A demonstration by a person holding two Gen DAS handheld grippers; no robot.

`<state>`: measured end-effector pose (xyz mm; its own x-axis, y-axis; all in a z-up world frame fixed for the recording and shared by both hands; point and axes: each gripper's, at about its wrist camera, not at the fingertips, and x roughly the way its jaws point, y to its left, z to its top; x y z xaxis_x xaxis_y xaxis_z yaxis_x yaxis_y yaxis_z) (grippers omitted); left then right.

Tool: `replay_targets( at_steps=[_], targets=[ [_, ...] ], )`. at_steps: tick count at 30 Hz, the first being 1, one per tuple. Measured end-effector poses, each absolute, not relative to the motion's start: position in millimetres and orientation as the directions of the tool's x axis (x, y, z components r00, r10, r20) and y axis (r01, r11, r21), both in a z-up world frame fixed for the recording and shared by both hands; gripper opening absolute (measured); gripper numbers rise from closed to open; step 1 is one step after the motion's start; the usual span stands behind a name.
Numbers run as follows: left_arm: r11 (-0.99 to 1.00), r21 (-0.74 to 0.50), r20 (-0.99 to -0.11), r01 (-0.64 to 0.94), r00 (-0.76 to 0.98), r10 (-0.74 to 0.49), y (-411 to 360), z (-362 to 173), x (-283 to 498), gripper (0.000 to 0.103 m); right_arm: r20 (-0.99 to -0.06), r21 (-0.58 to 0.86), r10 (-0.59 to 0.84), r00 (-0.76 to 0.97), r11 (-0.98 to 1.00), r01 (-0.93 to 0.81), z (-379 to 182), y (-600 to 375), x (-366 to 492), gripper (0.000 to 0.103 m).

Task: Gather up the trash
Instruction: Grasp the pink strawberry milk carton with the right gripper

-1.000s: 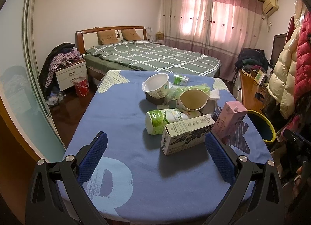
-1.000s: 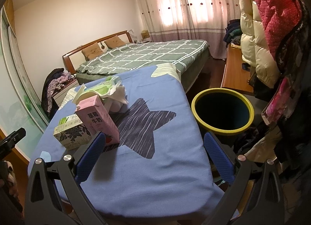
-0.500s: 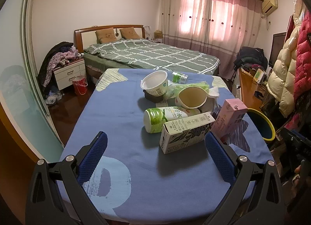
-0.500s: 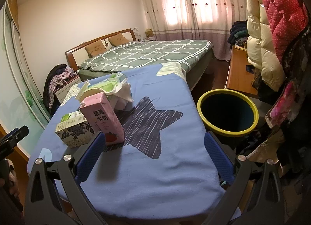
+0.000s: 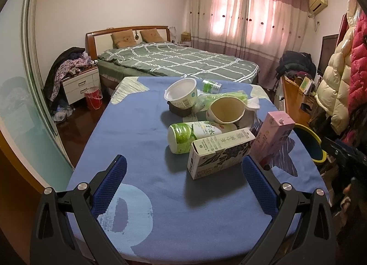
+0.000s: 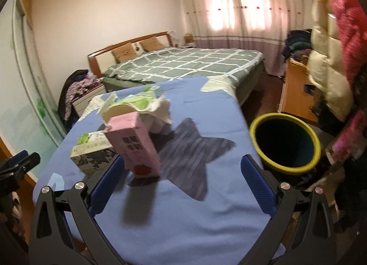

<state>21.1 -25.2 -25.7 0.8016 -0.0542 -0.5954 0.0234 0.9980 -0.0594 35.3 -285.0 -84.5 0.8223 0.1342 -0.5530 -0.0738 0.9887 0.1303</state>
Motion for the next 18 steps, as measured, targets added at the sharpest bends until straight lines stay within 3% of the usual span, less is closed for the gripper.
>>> replay_targets(
  at_steps=[13, 16, 17, 18],
  targets=[
    [0.997, -0.077, -0.63, 0.02, 0.774, -0.064, -23, -42, 37, 0.099, -0.592, 0.12, 0.218, 0.776, 0.976, -0.183, -100, -231, 103, 0.096],
    [0.996, -0.084, -0.637, 0.018, 0.768, -0.067, -21, -46, 41, 0.099, -0.599, 0.105, 0.212, 0.772, 0.977, -0.187, -101, -223, 110, 0.082],
    [0.996, -0.086, -0.639, 0.018, 0.766, -0.069, -21, -47, 43, 0.099, -0.602, 0.107, 0.217, 0.769, 0.976, -0.191, -103, -223, 111, 0.074],
    [0.996, -0.089, -0.64, 0.018, 0.765, -0.071, -20, -48, 44, 0.099, -0.606, 0.111, 0.224, 0.763, 0.974, -0.198, -103, -222, 112, 0.06]
  ],
)
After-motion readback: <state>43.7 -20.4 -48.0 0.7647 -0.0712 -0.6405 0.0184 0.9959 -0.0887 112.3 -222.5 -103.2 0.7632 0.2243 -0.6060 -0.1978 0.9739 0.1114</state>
